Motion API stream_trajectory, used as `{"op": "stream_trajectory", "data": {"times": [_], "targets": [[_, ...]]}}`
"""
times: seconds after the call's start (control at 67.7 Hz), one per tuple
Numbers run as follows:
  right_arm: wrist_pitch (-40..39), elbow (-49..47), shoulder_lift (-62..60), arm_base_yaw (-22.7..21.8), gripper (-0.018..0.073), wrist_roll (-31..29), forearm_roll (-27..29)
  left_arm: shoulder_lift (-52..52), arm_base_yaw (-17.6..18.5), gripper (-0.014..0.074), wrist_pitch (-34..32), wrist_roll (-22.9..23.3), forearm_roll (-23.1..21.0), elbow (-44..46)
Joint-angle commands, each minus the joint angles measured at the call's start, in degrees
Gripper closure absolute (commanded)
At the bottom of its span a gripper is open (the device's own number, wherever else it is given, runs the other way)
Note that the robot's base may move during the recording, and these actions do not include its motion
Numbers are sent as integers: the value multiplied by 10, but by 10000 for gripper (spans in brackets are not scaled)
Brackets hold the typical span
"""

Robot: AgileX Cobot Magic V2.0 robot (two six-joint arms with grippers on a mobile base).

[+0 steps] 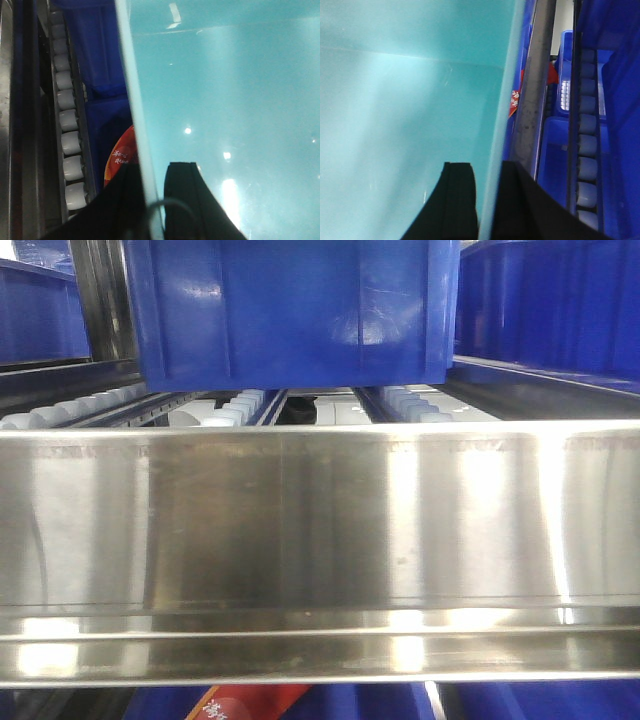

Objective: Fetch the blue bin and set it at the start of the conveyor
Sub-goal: 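Hold the bin with both grippers while the base backs away and turns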

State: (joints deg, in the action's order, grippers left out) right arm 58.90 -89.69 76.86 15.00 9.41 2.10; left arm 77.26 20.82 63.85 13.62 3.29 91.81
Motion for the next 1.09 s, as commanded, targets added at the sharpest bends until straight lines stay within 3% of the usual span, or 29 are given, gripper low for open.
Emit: {"op": "stream_trajectory", "data": {"times": [0.0,0.695,1.079], "targets": [[-15,-6,-8,-5,711,-10,-29,-10,-1,708,-6,-7,15,5],[-21,-6,-5,-5,711,-10,-29,-8,-1,708,-13,-7,16,5],[-72,-6,0,-5,711,-10,-29,-8,-1,708,-121,-7,16,5]]}}
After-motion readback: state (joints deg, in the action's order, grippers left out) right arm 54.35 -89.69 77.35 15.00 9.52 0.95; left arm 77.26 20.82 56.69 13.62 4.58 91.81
